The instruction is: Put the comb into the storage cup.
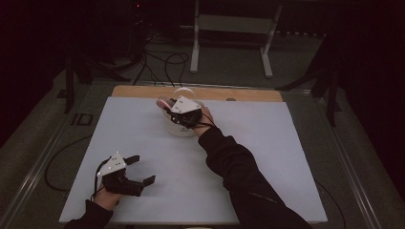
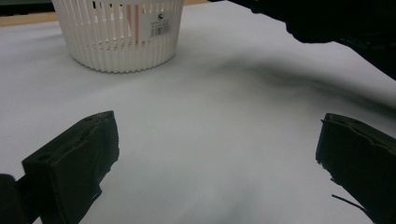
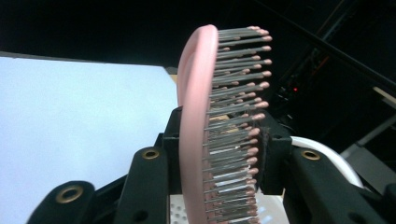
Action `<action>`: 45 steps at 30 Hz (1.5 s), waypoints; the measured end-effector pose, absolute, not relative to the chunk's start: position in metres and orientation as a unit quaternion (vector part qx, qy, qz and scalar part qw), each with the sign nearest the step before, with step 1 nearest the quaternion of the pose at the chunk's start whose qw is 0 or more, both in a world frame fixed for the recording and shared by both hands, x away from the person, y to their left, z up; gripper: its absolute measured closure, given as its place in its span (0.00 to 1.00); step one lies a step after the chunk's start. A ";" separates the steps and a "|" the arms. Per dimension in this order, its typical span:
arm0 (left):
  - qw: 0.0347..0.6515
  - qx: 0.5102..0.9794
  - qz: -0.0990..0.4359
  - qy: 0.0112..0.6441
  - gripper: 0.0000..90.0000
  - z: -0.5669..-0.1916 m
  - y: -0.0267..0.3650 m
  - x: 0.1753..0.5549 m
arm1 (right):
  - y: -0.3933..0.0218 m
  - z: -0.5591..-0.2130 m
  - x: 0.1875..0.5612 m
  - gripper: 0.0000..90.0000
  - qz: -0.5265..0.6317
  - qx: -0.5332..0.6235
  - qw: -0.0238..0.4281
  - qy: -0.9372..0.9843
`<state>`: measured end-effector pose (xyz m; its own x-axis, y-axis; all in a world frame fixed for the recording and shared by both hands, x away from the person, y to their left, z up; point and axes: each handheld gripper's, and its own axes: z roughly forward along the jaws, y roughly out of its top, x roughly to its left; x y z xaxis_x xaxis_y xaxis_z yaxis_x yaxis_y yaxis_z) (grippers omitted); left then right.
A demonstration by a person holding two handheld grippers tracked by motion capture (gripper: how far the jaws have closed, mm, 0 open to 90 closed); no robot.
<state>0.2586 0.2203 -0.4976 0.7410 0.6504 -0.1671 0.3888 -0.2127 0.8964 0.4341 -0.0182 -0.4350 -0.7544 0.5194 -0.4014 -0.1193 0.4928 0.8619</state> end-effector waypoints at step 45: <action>0.528 0.770 0.124 0.336 0.00 -0.498 0.219 0.258 | -0.029 -0.437 0.425 0.09 0.485 0.134 0.271 0.821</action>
